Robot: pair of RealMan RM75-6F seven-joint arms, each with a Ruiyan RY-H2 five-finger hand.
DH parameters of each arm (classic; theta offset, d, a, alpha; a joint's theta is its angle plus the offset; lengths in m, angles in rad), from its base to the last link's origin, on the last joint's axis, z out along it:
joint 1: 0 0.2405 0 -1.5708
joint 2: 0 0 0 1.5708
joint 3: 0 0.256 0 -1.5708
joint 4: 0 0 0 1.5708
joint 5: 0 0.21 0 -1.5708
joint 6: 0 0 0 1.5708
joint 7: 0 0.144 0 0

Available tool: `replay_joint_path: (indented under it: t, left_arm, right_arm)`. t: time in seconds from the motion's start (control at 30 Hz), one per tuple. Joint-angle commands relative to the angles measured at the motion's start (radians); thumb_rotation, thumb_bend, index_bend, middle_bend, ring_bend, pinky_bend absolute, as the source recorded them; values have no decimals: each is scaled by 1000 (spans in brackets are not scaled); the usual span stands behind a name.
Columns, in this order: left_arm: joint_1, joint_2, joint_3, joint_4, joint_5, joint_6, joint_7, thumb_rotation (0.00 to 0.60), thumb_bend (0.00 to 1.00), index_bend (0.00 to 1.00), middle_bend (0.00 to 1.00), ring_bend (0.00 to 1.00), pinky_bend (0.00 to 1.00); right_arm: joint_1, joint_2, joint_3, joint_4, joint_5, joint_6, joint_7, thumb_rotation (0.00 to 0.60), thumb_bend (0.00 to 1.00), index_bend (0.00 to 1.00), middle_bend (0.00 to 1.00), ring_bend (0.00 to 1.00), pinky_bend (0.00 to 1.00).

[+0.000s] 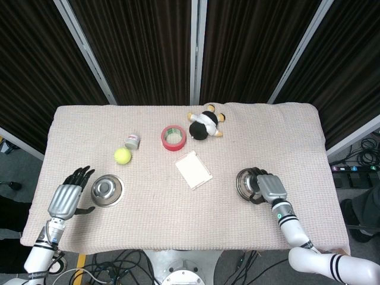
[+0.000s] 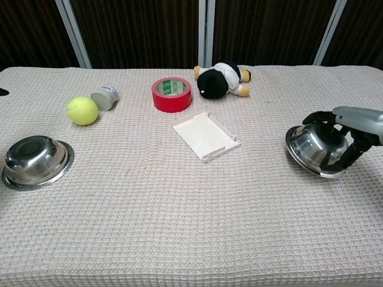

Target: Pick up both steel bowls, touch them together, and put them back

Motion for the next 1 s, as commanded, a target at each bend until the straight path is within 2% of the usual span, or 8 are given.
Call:
replay_joint_path:
  t: [0.03,0.17,0.33,0.47,0.63,0.77,1.0]
  left_arm:
    - [-5,-1,-3,-4,0,-4,-2,600,0,75,25,0,184]
    - [-13,-7,-8,-11,-1,-12,-9,600,0,75,24,0,183]
    - [-26,-20,-13,-9,9,-13,6,600,0,75,25,0,184]
    - [-40,-25,-18,-15,16,-19,20,600,0,75,25,0,183]
    - [-59,-41,-22,-17,21,-31,44,600,0,75,25,0,183]
    - [-73,-62,-24,-6,19,-44,69,600,0,75,24,0,183]
    - [-104,-116,-33,28,30,-57,78,600,0,75,25,0,180]
  right_arm:
    - [-82,59,65,-42,-174,49,286,600,213,488,345,252,372]
    - [-132,90,100,-25,-302,57,578,600,214,492,348,252,373]
    - [-182,77,126,56,-486,87,1091,600,218,502,359,253,374]
    - [-184,39,99,183,-660,143,1543,600,239,508,362,252,373]
    - [-156,-31,49,368,-799,249,1952,600,240,508,362,252,373]
    - [-123,-75,8,500,-872,323,2199,600,239,508,358,252,373]
    - [-71,-128,-27,642,-906,395,2419,600,240,508,354,252,373]
